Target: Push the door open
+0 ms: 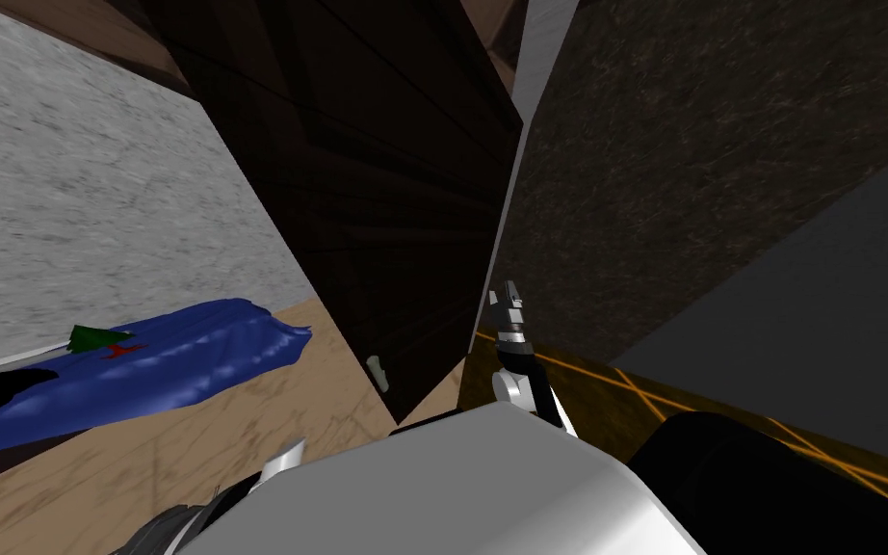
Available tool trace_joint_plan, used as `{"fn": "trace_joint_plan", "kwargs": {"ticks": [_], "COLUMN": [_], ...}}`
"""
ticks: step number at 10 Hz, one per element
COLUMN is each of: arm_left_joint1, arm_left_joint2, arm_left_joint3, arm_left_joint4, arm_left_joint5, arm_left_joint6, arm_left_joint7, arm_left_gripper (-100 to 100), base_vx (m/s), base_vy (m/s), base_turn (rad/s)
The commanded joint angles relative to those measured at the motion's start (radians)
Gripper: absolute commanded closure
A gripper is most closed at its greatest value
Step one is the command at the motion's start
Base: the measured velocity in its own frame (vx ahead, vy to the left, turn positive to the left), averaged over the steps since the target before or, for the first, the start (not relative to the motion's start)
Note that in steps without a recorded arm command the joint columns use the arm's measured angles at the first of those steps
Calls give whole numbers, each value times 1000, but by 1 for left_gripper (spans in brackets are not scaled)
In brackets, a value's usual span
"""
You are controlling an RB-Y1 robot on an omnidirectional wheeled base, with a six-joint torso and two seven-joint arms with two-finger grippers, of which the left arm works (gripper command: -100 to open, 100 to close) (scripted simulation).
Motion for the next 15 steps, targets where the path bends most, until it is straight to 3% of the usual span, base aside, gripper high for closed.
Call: {"fn": "trace_joint_plan", "kwargs": {"ticks": [1,2,3,5,8,11,12,15], "arm_left_joint1": [8,8,8,8,7,15,18,23], "arm_left_joint2": [2,2,6,8,16,9,16,24], "arm_left_joint3": [8,8,29,38,82,83,110,153], "arm_left_joint4": [-50,-51,-46,-43,-31,-51,-42,-33], "arm_left_joint5": [7,7,29,40,87,89,117,162], "arm_left_joint6": [-4,-4,-22,-30,-67,-62,-89,-130], "arm_left_joint7": [-6,-6,-11,-14,-26,-38,-38,-42], "arm_left_gripper": [100,100,100,100,100,100,100,100], "base_vx": [-9,-4,41,48,38,16,-59,-69], "base_vy": [-30,-10,71,105,144,66,146,252], "base_turn": [19,4,-116,-50,-92,9,-180,-128]}}
